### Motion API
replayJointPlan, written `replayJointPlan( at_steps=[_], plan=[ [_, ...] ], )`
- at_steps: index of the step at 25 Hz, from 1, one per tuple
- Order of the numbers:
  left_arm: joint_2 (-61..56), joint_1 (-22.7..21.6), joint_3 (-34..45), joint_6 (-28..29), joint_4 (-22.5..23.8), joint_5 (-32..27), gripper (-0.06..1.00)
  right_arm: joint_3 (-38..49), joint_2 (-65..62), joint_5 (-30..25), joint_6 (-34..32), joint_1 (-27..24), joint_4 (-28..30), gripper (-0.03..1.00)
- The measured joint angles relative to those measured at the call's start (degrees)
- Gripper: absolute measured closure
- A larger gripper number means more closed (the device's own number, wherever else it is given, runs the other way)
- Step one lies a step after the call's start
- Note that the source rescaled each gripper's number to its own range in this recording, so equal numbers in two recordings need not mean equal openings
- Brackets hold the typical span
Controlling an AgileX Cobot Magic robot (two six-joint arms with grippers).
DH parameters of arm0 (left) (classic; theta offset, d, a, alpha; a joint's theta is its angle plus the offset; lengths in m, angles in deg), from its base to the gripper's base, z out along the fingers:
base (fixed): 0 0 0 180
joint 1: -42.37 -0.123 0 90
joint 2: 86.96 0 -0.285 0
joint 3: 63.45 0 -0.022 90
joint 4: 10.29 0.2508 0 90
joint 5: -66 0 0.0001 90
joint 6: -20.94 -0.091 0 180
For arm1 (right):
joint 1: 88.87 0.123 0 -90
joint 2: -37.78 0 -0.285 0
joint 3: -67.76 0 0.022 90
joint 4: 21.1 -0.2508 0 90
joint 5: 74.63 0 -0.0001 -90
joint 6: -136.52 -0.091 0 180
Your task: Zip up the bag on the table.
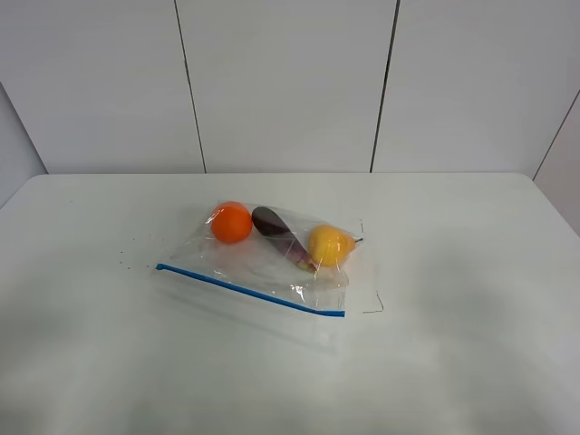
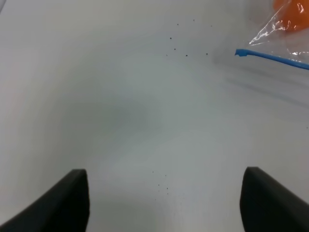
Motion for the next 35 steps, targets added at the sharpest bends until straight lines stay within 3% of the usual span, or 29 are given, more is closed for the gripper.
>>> replayJointPlan(
  at_steps=[6, 14, 26, 35],
  plan=[
    [0.0, 0.0, 0.0, 0.0, 0.0, 0.0, -0.05, 0.0, -0.4, 0.4, 0.0, -0.1, 0.0, 0.03],
    [0.0, 0.0, 0.0, 0.0, 0.0, 0.0, -0.05, 0.0, -0.6, 0.5, 0.0, -5.9, -0.1, 0.03],
    [0.0, 0.0, 0.0, 0.0, 0.0, 0.0, -0.05, 0.1, -10.3, 0.7, -0.3, -5.9, -0.2, 0.03],
    [0.0, 0.0, 0.0, 0.0, 0.0, 0.0, -0.05, 0.1, -10.5, 0.7, -0.4, -5.9, -0.3, 0.03]
  ],
)
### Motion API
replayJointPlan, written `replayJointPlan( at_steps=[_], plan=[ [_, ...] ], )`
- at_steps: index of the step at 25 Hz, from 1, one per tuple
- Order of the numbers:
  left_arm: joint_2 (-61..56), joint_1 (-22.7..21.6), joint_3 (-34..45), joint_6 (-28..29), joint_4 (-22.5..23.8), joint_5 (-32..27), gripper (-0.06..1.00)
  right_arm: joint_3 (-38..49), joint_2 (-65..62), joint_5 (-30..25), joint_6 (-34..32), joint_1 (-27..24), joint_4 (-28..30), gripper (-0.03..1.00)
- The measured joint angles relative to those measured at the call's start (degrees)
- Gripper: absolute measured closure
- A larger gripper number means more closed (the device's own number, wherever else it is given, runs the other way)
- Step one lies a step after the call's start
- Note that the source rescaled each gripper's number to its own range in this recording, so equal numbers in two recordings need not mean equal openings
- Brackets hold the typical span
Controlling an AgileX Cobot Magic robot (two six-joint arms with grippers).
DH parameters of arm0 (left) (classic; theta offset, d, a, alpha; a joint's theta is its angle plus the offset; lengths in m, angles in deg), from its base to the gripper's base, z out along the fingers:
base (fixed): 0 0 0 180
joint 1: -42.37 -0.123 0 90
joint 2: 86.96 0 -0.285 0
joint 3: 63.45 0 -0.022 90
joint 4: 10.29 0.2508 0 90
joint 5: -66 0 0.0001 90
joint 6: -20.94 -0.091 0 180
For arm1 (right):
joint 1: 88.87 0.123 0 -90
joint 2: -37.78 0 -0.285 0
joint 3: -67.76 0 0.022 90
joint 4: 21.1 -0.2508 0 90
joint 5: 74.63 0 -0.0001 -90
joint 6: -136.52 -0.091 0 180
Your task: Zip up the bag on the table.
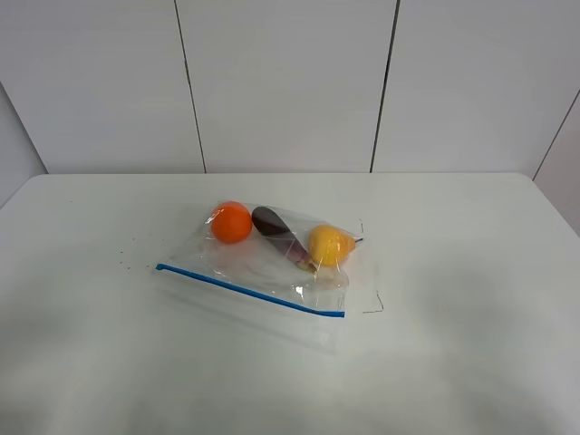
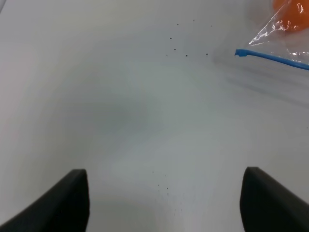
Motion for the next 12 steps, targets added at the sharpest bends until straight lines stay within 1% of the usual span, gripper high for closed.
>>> replayJointPlan(
  at_steps=[12],
  plan=[
    [0.0, 0.0, 0.0, 0.0, 0.0, 0.0, -0.05, 0.0, 0.0, 0.0, 0.0, 0.0, 0.0, 0.03]
  ],
)
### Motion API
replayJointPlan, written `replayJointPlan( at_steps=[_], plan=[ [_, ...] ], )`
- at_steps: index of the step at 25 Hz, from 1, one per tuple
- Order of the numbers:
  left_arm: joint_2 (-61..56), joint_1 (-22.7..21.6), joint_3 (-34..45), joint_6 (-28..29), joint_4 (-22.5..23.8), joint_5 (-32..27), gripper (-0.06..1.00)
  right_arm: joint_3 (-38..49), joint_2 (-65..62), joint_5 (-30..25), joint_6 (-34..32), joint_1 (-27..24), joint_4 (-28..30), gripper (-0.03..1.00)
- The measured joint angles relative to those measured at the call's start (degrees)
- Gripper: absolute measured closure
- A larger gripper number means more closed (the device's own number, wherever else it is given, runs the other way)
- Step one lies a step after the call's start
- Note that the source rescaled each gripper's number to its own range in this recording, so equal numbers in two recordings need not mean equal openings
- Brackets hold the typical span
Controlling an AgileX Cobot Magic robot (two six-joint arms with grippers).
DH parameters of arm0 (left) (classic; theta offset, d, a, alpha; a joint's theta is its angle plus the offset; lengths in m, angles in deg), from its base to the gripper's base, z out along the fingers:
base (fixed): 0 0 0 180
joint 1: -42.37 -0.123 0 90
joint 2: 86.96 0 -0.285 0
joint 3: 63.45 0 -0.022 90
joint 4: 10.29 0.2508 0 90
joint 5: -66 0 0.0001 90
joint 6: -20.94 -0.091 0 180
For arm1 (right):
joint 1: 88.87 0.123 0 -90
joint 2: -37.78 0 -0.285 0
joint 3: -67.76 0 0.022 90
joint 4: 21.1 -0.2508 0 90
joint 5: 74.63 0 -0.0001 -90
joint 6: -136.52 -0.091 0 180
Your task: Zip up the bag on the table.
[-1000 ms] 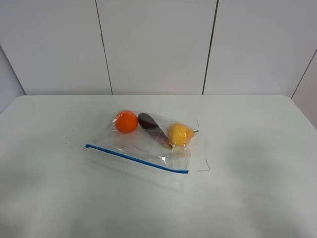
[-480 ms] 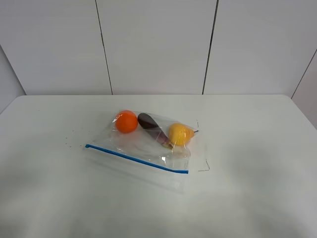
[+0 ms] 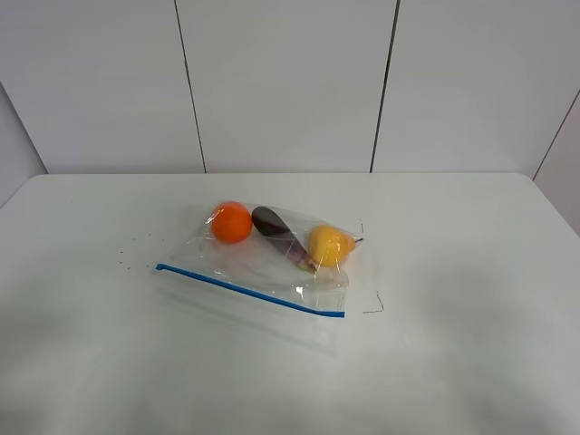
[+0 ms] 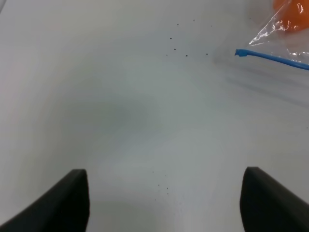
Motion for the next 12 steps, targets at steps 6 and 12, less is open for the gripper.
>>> replayJointPlan(
  at_steps=[6, 12],
  plan=[
    [0.0, 0.0, 0.0, 0.0, 0.0, 0.0, -0.05, 0.0, 0.0, 0.0, 0.0, 0.0, 0.0, 0.03],
    [0.0, 0.0, 0.0, 0.0, 0.0, 0.0, -0.05, 0.0, 0.0, 0.0, 0.0, 0.0, 0.0, 0.03]
  ],
)
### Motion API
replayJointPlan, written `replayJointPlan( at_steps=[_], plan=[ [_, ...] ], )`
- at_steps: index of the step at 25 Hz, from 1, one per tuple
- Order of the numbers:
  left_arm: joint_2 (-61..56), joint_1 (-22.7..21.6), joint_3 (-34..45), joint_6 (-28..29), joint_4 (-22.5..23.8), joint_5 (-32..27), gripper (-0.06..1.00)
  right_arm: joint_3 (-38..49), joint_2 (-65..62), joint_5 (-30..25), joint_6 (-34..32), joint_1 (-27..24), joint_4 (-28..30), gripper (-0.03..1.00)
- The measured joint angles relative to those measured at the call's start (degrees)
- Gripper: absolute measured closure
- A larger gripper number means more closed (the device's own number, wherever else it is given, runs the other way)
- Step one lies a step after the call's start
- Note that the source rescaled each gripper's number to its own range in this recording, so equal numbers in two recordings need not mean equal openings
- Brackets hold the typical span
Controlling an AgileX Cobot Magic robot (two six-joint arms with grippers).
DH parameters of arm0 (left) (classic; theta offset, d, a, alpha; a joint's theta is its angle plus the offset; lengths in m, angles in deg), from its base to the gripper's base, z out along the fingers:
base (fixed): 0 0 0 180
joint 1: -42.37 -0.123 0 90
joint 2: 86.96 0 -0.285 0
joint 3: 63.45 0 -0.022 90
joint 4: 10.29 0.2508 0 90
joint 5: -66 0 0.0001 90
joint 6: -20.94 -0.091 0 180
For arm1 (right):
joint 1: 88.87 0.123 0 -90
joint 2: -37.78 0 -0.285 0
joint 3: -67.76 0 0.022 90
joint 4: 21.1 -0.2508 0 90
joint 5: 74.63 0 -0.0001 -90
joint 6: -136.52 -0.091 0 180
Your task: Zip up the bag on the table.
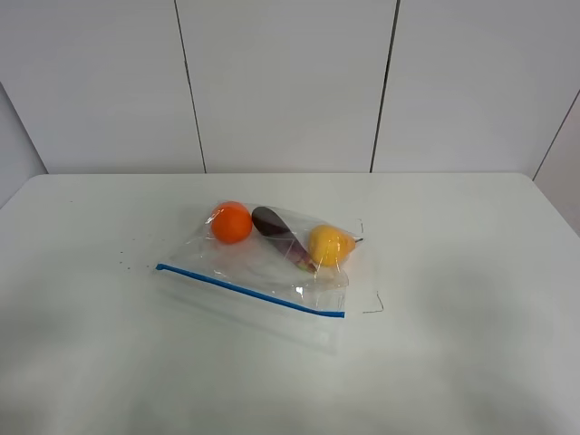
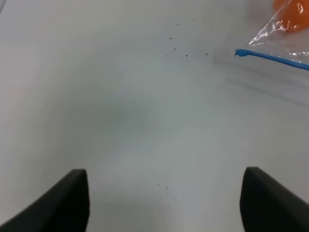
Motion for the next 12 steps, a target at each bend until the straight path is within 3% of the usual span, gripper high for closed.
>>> replayJointPlan(
  at_steps=[12],
  plan=[
    [0.0, 0.0, 0.0, 0.0, 0.0, 0.0, -0.05, 0.0, 0.0, 0.0, 0.0, 0.0, -0.1, 0.03]
  ],
)
